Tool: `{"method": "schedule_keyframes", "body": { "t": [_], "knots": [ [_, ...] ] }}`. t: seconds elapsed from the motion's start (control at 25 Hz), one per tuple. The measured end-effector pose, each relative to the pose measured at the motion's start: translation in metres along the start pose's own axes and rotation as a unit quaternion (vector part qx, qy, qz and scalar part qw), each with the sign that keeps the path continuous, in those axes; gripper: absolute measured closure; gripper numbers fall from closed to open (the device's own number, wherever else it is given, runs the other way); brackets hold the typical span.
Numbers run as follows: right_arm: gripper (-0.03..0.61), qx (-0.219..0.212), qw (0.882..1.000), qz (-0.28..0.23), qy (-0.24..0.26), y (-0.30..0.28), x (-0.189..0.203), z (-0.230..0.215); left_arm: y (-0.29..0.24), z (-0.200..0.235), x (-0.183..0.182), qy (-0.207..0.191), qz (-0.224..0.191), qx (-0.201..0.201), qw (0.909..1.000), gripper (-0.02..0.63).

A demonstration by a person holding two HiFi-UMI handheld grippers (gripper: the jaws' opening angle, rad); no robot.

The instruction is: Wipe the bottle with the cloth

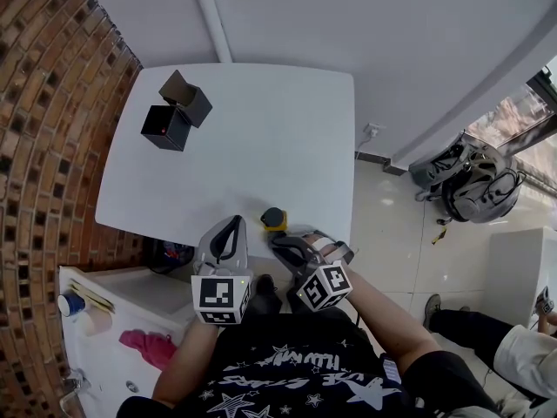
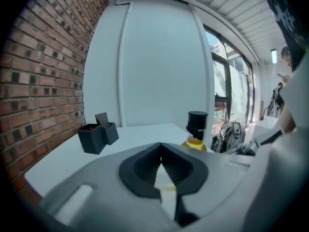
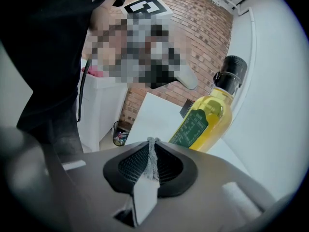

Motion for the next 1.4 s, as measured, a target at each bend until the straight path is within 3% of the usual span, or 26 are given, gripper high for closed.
{"method": "schedule_keyframes", "body": {
  "t": [0.28, 0.36, 0.44, 0.48, 0.52, 0.64, 0.72, 0.8, 0.84, 0.92, 1.0, 1.2, 1.4],
  "knots": [
    [0.538, -0.010, 0.999, -0.046, -0.022, 0.041, -0.022, -0.003, -0.003, -0.002, 0.005, 0.008, -0.010, -0.005, 0.9999, 0.609],
    [0.538, 0.019, 0.996, -0.070, -0.060, 0.067, -0.027, -0.011, -0.005, -0.002, 0.008, 0.012, -0.013, -0.009, 0.9998, 0.609],
    [0.538, 0.070, 0.983, -0.109, -0.130, 0.091, -0.029, -0.023, -0.004, -0.002, 0.009, 0.011, -0.017, -0.011, 0.9997, 0.609],
    [0.538, 0.106, 0.967, -0.137, -0.185, 0.101, -0.028, -0.031, -0.003, -0.002, 0.010, 0.010, -0.020, -0.010, 0.9997, 0.609],
    [0.538, 0.143, 0.943, -0.165, -0.253, 0.109, -0.026, -0.039, -0.002, -0.002, 0.010, 0.010, -0.023, -0.008, 0.9996, 0.609],
    [0.538, 0.219, 0.841, -0.219, -0.443, 0.119, -0.013, -0.059, 0.001, -0.001, 0.009, 0.010, -0.031, -0.006, 0.9995, 0.609],
    [0.538, 0.232, 0.766, -0.250, -0.545, 0.114, -0.008, -0.068, 0.003, -0.001, 0.008, 0.010, -0.033, -0.007, 0.9994, 0.609],
    [0.538, 0.232, 0.701, -0.272, -0.617, 0.106, -0.004, -0.071, 0.004, -0.002, 0.007, 0.010, -0.034, -0.007, 0.9994, 0.609],
    [0.537, 0.230, 0.676, -0.280, -0.642, 0.101, -0.004, -0.071, 0.005, -0.002, 0.007, 0.010, -0.034, -0.007, 0.9994, 0.609],
    [0.537, 0.222, 0.635, -0.294, -0.678, 0.093, -0.003, -0.069, 0.007, -0.002, 0.007, 0.010, -0.033, -0.008, 0.9994, 0.609],
    [0.538, 0.215, 0.611, -0.303, -0.700, 0.086, -0.003, -0.065, 0.008, -0.003, 0.007, 0.011, -0.033, -0.009, 0.9994, 0.609],
    [0.538, 0.205, 0.587, -0.307, -0.721, 0.074, 0.001, -0.060, 0.010, -0.003, 0.009, 0.015, -0.031, -0.009, 0.9994, 0.609],
    [0.538, 0.206, 0.585, -0.289, -0.729, 0.068, 0.009, -0.055, 0.012, 0.000, 0.011, 0.016, -0.028, -0.011, 0.9994, 0.609]
  ]
}}
Point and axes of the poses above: the fingertips, and each gripper's own axes: y backward along the fingers, z to its left, x out of its underside, the point moved 9 cm from there along y, backward along the fingers, and after that the axes turned 3 degrees about -x, right-handed, at the moved point
